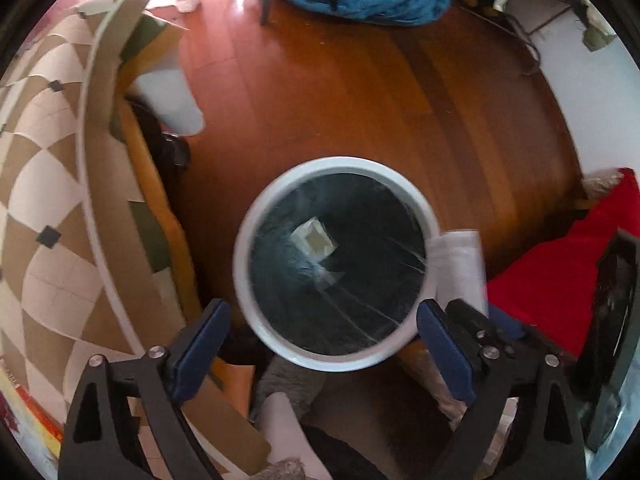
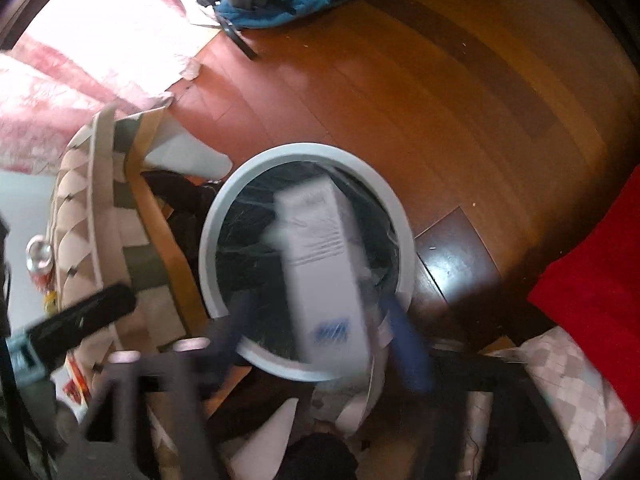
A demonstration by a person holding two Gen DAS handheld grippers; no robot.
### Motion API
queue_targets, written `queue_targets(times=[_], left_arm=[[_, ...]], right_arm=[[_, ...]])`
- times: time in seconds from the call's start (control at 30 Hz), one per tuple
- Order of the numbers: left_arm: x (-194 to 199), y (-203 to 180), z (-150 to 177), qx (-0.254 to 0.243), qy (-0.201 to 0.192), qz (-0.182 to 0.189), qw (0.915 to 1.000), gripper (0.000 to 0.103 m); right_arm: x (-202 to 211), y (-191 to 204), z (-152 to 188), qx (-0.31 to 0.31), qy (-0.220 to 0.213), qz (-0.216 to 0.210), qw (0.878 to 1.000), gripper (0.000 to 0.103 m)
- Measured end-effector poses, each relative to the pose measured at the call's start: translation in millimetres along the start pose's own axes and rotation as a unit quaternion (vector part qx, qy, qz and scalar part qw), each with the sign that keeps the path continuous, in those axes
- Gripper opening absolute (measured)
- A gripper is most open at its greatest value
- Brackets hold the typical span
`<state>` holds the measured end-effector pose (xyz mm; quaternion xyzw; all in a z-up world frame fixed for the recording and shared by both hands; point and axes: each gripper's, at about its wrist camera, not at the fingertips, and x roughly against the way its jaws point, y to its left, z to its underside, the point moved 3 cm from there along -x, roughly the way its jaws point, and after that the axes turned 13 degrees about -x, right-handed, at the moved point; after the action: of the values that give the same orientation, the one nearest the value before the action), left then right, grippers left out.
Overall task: Collect trash
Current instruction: 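Carry both boxes over the white bin and open both tools to drop them, then move both open tools back over the table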
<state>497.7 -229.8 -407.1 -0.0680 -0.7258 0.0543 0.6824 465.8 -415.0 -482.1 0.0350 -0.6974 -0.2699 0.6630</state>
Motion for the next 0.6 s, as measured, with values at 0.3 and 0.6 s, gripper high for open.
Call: queue_targets(times=[0.3,0.6], left_arm=[[19.3,1.4,27.0,-0.019,-0.005,-0.096,0.9952,0.096],[47.0,-13.7,45.0,-0.035,-0.023,-0.117,0.9922,0.096]], right_arm=[[4.8,-9.5,10.4,0.028,-0.008,0.086,0.996,0.103],[43.1,-3.7,40.4,0.048,-0.031,0.114,0.992,0.103]])
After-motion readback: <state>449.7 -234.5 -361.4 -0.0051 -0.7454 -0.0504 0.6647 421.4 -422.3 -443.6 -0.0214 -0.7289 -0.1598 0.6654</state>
